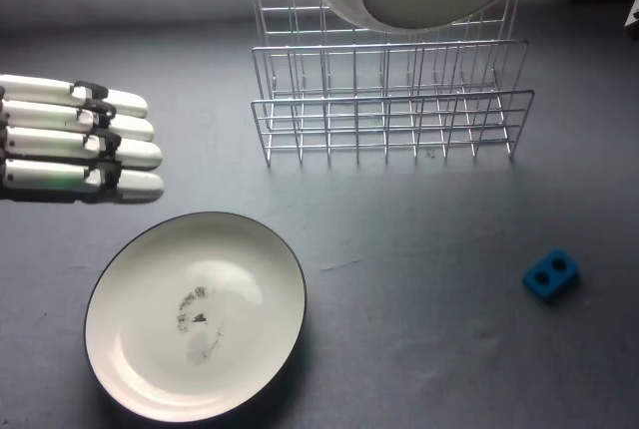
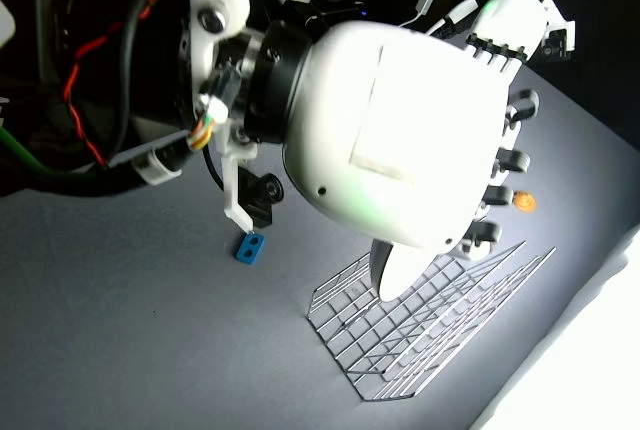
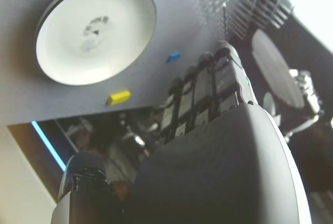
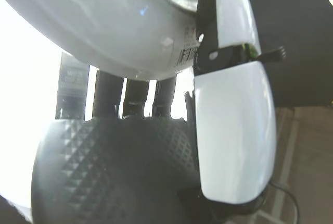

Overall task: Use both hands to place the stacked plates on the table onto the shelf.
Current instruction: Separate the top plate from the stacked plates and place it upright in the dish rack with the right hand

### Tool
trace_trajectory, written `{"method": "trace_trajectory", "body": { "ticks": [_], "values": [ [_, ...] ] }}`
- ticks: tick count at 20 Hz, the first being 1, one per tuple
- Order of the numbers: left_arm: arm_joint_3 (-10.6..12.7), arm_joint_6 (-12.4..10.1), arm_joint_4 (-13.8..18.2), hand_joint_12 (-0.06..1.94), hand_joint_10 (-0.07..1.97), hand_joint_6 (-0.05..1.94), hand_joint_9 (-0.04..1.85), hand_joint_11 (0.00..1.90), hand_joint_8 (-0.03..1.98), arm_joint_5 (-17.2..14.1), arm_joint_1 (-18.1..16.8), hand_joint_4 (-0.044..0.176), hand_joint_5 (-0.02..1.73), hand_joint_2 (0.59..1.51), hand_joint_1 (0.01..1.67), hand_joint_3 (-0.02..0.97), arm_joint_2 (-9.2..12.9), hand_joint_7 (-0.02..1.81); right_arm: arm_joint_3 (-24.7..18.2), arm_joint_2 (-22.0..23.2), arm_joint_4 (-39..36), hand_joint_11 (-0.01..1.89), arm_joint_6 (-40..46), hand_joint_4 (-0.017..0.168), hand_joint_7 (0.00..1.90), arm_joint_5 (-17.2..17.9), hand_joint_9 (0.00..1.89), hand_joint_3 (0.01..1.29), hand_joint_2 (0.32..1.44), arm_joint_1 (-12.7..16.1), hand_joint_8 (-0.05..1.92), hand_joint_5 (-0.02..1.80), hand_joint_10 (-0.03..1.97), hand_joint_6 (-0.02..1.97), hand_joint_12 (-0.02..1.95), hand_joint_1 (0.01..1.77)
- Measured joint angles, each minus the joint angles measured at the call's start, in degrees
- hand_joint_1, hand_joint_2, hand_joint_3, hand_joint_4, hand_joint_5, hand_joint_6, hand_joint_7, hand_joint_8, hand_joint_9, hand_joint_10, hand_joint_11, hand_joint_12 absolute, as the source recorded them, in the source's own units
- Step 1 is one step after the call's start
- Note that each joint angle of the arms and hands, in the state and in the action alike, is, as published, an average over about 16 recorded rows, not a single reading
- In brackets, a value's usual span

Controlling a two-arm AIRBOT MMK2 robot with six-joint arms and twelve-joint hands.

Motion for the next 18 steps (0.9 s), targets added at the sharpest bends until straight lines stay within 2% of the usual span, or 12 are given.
{"method": "trace_trajectory", "body": {
  "ticks": [4,8,13,18],
  "values": [
    [1.13,-0.21,3.34,0.01,0.01,-0.01,0.02,0.01,-0.01,-3.44,-0.12,0.003,0.02,1.050,0.02,0.021,-0.98,0.02,2.46,-1.79,0.12,0.91,-0.03,0.010,1.14,0.33,1.36,0.01,0.95,-0.99,0.66,1.04,-0.01,0.85,0.97,1.21],
    [1.86,-0.43,5.88,0.01,0.01,-0.01,0.02,0.01,-0.01,-4.88,-0.19,0.003,0.02,1.052,0.02,0.021,-1.84,0.02,5.04,-3.72,0.37,0.92,-0.10,0.010,1.14,0.68,1.36,0.01,0.95,-2.18,0.65,1.04,-0.01,0.84,0.96,1.21],
    [2.56,-0.69,7.88,0.01,0.01,0.00,0.02,0.01,0.00,-4.13,0.47,0.003,0.02,1.051,0.02,0.021,-2.62,0.02,7.86,-5.98,1.24,0.92,-0.17,0.010,1.15,1.03,1.35,0.01,0.95,-3.74,0.64,1.05,-0.01,0.83,0.95,1.21],
    [3.98,-0.71,7.84,0.01,0.01,0.00,0.02,0.01,-0.01,-2.61,1.89,0.003,0.02,1.051,0.02,0.020,-3.11,0.02,9.73,-7.52,2.71,0.92,-0.18,0.011,1.15,1.03,1.35,0.01,0.95,-4.95,0.65,1.05,-0.01,0.83,0.96,1.22]
  ]
}}
